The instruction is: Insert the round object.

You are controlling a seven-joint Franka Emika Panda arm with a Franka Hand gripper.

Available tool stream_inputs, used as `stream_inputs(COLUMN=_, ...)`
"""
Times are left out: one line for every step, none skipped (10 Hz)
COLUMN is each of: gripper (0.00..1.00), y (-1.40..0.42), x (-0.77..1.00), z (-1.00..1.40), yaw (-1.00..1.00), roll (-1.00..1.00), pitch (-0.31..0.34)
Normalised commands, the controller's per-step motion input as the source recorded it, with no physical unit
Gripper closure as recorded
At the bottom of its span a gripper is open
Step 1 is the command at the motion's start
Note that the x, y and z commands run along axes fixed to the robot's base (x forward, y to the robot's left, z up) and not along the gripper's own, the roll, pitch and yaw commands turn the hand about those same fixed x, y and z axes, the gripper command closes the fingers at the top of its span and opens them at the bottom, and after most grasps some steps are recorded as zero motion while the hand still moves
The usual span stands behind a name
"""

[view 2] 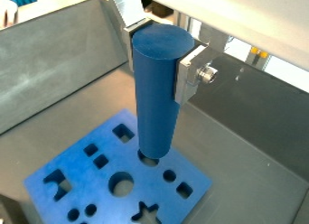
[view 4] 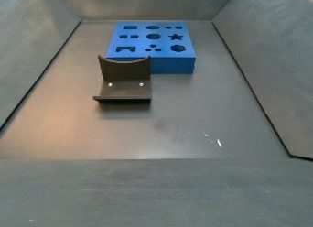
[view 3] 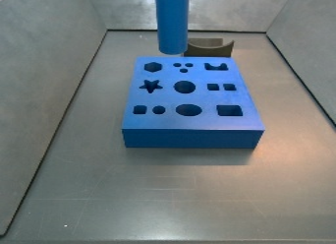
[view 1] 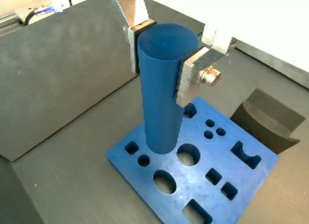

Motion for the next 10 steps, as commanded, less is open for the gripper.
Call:
stream_inputs(gripper=1.0, y=0.33, x=0.11, z=-0.9, yaw=-0.1, roll=-0.01, pitch=-0.101)
stream_inputs(gripper=1.0, y=0.28, x=0.0, z=-0.69, yaw=-0.16, roll=-0.1, pitch=-0.183)
stream_inputs(gripper=1.0, y=0.33, x=0.0, z=-0.74, yaw=-0.11, roll=-0.07, pitch=-0.174)
stream_inputs(gripper=1.0, y=0.28, x=0.19, z=-0.86, yaw=-0.04, roll=0.0, pitch=-0.124)
stream_inputs(gripper=1.0, y=0.3, x=0.0, z=-0.66, yaw=-0.03, roll=0.02, pitch=-0.074)
stream_inputs(gripper=1.0, y=0.26, x=0.0, z=-0.35, yaw=0.0, roll=0.03, pitch=0.0)
stream_inputs(gripper=1.0, y=0.18, x=0.13, z=-0.37, yaw=0.0, roll=0.04, pitch=0.003)
stream_inputs(gripper=1.0, y=0.14, x=0.35, z=-0.31, yaw=0.0, roll=0.0, pitch=0.067)
stream_inputs(gripper=1.0, y=0.14, x=0.27, z=-0.15, yaw=-0.08, roll=0.0, pitch=0.073)
stream_inputs(gripper=1.0, y=0.14, x=0.3, z=-0.19, yaw=-0.13, roll=0.01, pitch=0.106)
